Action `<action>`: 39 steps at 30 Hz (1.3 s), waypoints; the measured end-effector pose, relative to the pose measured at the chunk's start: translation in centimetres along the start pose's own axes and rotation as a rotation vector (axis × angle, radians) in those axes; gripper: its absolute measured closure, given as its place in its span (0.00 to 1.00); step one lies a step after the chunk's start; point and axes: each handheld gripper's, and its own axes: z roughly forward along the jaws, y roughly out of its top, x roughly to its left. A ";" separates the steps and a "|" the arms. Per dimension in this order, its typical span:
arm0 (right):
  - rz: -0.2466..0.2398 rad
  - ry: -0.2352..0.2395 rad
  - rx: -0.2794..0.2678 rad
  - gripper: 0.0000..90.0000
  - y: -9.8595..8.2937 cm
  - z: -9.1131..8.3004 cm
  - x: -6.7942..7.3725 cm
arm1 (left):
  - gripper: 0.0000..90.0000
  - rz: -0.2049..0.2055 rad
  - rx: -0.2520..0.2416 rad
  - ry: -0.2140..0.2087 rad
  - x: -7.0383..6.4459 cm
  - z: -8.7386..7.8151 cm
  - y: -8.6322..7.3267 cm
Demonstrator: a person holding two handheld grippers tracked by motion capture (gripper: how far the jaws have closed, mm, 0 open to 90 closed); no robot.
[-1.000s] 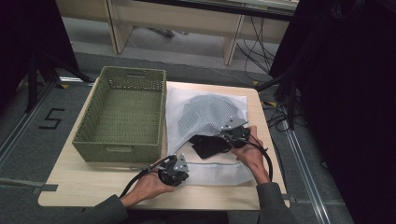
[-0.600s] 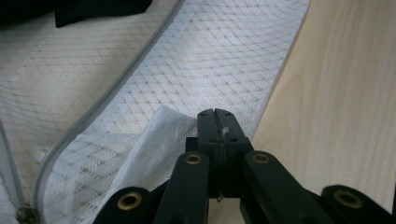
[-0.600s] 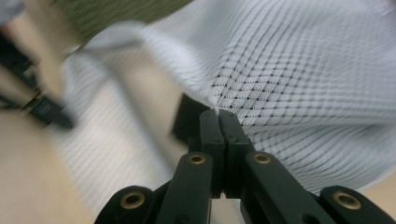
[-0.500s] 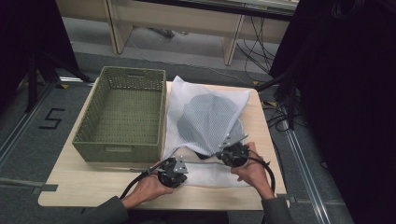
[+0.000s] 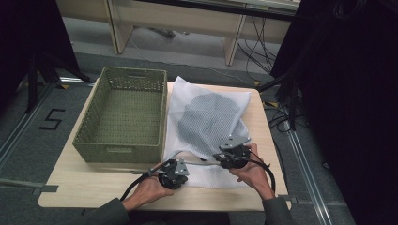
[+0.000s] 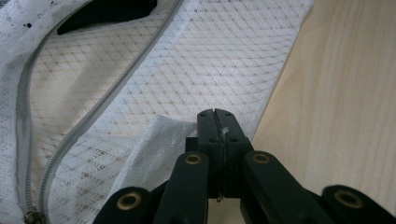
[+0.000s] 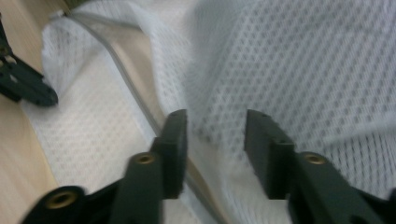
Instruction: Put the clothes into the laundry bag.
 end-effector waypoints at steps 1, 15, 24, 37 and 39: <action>-0.031 0.003 -0.003 0.59 0.3 0.3 0.3 | 0.99 0.001 0.000 0.000 0.0 0.0 0.0; -0.075 0.132 0.038 1.00 2.9 4.2 1.2 | 0.99 -0.050 -0.039 0.006 -0.3 0.2 -0.3; -0.028 0.288 0.134 1.00 2.1 3.7 2.0 | 0.99 -0.045 -0.036 0.011 -0.3 0.2 -0.2; 0.020 0.058 0.191 1.00 0.7 8.1 -1.5 | 0.99 -0.048 -0.036 0.007 -0.3 0.2 -0.3; 0.066 0.072 0.208 0.99 0.8 8.1 -1.4 | 0.99 -0.033 -0.032 0.006 -0.2 0.1 -0.3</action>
